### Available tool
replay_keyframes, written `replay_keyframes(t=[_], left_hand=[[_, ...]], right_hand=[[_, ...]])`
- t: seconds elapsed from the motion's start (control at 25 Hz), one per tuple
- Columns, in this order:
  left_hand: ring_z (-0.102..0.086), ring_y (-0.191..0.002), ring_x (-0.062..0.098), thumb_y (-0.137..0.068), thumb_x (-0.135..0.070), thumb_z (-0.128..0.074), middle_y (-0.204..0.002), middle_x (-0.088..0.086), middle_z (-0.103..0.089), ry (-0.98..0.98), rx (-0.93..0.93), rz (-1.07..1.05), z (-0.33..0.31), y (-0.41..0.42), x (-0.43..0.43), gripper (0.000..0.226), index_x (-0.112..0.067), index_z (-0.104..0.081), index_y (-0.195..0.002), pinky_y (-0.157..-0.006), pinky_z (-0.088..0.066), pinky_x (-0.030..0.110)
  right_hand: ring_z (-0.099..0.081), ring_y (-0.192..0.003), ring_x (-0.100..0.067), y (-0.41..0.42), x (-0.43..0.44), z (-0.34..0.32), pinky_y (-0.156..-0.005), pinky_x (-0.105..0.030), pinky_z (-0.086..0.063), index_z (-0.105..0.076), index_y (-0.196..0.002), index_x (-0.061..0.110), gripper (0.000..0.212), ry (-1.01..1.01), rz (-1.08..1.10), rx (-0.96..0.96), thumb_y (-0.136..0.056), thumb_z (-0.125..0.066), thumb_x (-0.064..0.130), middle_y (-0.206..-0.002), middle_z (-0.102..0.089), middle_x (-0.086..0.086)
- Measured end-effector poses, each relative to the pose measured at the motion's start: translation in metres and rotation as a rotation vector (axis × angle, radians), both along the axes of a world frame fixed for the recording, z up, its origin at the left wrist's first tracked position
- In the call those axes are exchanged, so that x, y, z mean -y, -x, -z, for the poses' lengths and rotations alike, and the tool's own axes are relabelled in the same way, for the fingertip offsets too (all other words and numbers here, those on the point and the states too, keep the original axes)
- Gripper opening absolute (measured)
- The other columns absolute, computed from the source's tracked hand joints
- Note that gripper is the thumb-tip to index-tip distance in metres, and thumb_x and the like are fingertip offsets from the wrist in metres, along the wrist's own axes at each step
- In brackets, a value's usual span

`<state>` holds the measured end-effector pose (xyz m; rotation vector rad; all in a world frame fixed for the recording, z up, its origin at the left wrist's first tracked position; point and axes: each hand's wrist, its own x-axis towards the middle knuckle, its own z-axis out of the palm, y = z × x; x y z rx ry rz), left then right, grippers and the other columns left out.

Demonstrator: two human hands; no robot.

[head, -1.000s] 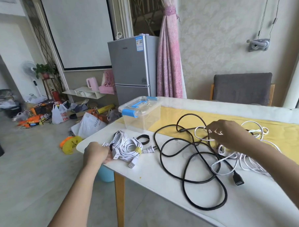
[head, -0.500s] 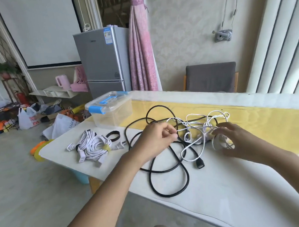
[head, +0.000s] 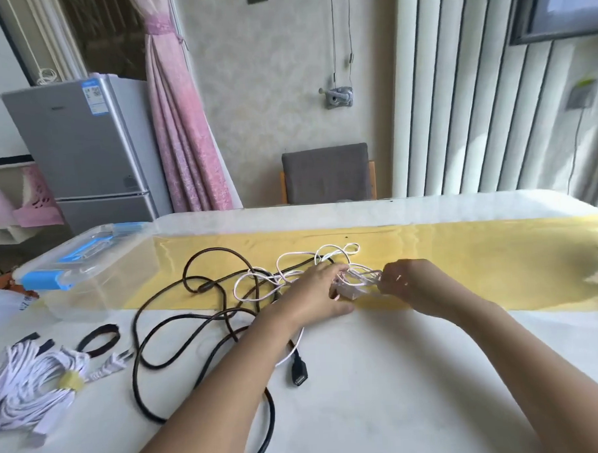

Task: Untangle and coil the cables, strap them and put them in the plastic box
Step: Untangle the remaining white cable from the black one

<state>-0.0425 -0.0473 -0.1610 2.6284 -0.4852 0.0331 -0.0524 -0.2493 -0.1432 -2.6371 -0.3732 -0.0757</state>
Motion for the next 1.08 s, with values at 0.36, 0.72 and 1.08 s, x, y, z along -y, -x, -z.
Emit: replay_keyframes(t=[0.36,0.72,1.08], left_hand=[[-0.022,-0.143,0.024,-0.084,-0.020,-0.062,-0.143,-0.008,-0.046,-0.133,0.254,-0.132,0.007,-0.023,-0.042,0.022,-0.026,-0.064,-0.105,-0.114,-0.009,0.028],[-0.045,-0.103,0.011,-0.088,-0.031,-0.063,-0.101,-0.004,-0.062,-0.038,0.359,-0.003,-0.003,-0.014,-0.028,0.015,-0.017,-0.070,-0.089,-0.093,-0.030,0.020],[-0.067,-0.079,0.013,-0.097,-0.023,-0.052,-0.077,-0.012,-0.071,0.646,0.160,-0.204,-0.011,-0.005,-0.019,0.018,-0.016,-0.061,-0.083,-0.075,-0.049,0.027]], right_hand=[[-0.034,-0.046,-0.013,-0.006,0.026,-0.031,-0.047,-0.027,-0.028,-0.065,-0.078,0.007,0.025,-0.849,0.383,0.219,-0.094,-0.049,0.016,-0.045,-0.056,0.015],[-0.058,-0.094,-0.026,-0.006,0.015,-0.007,-0.081,-0.032,-0.044,-0.065,-0.108,0.011,0.026,-0.311,0.268,0.562,-0.088,-0.055,-0.001,-0.103,-0.063,-0.006],[-0.048,-0.077,-0.006,0.017,-0.059,0.024,-0.066,-0.016,-0.037,-0.044,-0.110,0.016,0.047,-0.193,-0.163,0.432,-0.077,-0.076,0.022,-0.112,-0.037,0.010]])
